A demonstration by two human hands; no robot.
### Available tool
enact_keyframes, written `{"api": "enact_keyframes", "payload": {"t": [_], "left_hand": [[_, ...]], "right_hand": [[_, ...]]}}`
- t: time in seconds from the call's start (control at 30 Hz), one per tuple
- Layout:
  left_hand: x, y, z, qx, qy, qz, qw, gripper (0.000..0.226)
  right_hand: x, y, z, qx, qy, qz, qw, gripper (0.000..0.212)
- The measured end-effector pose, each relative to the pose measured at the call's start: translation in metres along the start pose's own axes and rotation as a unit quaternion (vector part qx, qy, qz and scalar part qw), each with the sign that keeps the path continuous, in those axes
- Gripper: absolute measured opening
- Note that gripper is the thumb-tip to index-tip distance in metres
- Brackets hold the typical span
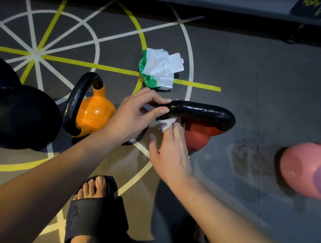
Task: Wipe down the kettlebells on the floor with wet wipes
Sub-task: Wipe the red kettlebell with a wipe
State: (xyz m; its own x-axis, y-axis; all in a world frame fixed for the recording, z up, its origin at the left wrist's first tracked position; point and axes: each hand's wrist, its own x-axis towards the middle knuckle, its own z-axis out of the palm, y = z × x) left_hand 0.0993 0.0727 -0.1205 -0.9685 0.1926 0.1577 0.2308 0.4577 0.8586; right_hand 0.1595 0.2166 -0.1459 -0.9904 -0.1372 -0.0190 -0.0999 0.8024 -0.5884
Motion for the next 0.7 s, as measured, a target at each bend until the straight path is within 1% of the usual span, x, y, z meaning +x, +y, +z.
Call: {"api": "enact_keyframes", "payload": {"t": [0.07,0.13,0.27,0.33,0.37,0.4,0.47,0.5,0.53,0.6,0.67,0.7], "left_hand": [[0.0,0.0,0.0,0.0,0.0,0.002,1.0,0.021],[0.0,0.001,0.0,0.001,-0.002,-0.002,1.0,0.022],[-0.001,-0.001,0.0,0.0,-0.007,-0.009,1.0,0.022],[-0.001,0.0,0.0,0.001,-0.008,-0.01,1.0,0.021],[-0.001,0.0,0.001,0.003,-0.007,-0.009,1.0,0.021],[-0.001,0.0,0.001,0.005,-0.006,-0.007,1.0,0.02],[-0.001,0.0,0.0,0.006,-0.001,-0.003,1.0,0.02],[-0.001,0.0,0.0,0.007,0.0,-0.003,1.0,0.02],[0.0,0.0,-0.001,0.008,-0.002,-0.004,1.0,0.02],[0.0,0.001,-0.002,0.01,-0.007,-0.006,1.0,0.02],[-0.001,0.001,-0.001,0.009,-0.007,-0.007,1.0,0.02],[-0.001,0.001,-0.001,0.01,-0.007,-0.008,1.0,0.02]], "right_hand": [[-0.001,0.0,-0.002,0.075,0.013,0.009,0.997,0.024],[-0.004,-0.006,-0.005,0.144,0.027,0.027,0.989,0.019],[-0.012,-0.021,-0.009,0.239,0.033,0.056,0.969,0.022],[-0.011,-0.02,-0.007,0.235,0.009,0.056,0.97,0.029],[-0.01,-0.018,-0.005,0.208,-0.007,0.051,0.977,0.034],[-0.009,-0.014,-0.003,0.159,-0.022,0.044,0.986,0.04],[-0.006,-0.009,-0.003,0.016,-0.061,0.03,0.998,0.057],[-0.004,-0.008,-0.005,-0.061,-0.093,0.029,0.993,0.067],[-0.004,-0.008,-0.006,-0.143,-0.121,0.02,0.982,0.073],[-0.003,-0.006,-0.011,-0.281,-0.13,-0.025,0.951,0.077],[-0.004,0.001,-0.015,-0.346,-0.123,-0.052,0.928,0.074],[-0.005,0.006,-0.015,-0.35,-0.123,-0.054,0.927,0.073]]}}
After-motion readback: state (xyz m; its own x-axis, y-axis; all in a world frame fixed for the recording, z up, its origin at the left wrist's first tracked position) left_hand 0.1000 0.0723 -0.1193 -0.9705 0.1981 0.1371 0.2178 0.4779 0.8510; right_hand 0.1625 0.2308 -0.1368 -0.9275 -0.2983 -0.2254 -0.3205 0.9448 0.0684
